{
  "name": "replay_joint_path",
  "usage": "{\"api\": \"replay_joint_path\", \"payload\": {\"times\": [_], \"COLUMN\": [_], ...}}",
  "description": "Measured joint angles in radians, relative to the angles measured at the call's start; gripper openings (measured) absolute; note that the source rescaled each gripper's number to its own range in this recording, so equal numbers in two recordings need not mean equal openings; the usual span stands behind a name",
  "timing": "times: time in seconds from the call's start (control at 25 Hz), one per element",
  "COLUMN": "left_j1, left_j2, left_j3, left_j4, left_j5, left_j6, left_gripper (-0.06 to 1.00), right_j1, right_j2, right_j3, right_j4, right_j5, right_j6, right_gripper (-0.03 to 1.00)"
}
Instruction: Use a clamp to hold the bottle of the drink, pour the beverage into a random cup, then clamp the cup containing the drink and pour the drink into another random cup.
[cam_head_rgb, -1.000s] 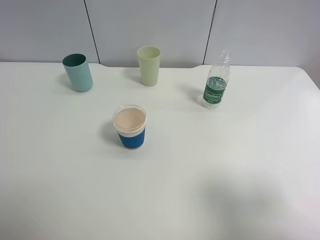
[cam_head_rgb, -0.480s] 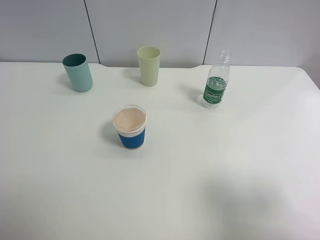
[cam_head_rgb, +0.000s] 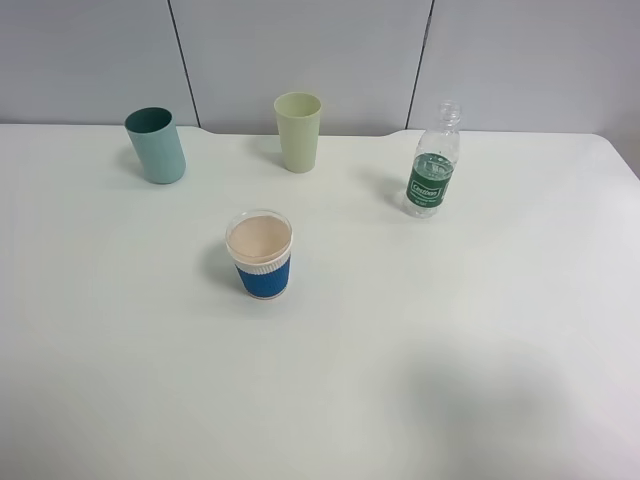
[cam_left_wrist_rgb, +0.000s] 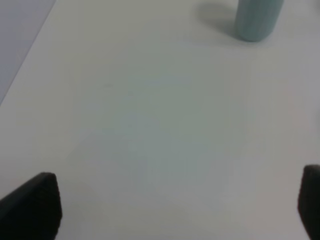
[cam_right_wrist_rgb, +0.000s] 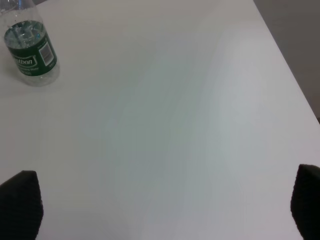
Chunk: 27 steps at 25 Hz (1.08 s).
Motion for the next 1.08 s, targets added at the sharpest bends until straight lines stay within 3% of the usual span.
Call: {"api": "replay_joint_path", "payload": {"times": [1.08], "left_j1": [0.0], "left_j2": [0.0], "left_j3": [0.0], "left_j4": [0.001], "left_j5": [0.0], "left_j6": [0.0], "left_gripper": [0.86], "right_j1": [0.0], "right_j2": [0.0], "right_j3": [0.0], "right_j4": [0.0], "right_j5": [0.0], "right_j6": [0.0], "right_gripper": [1.0]}}
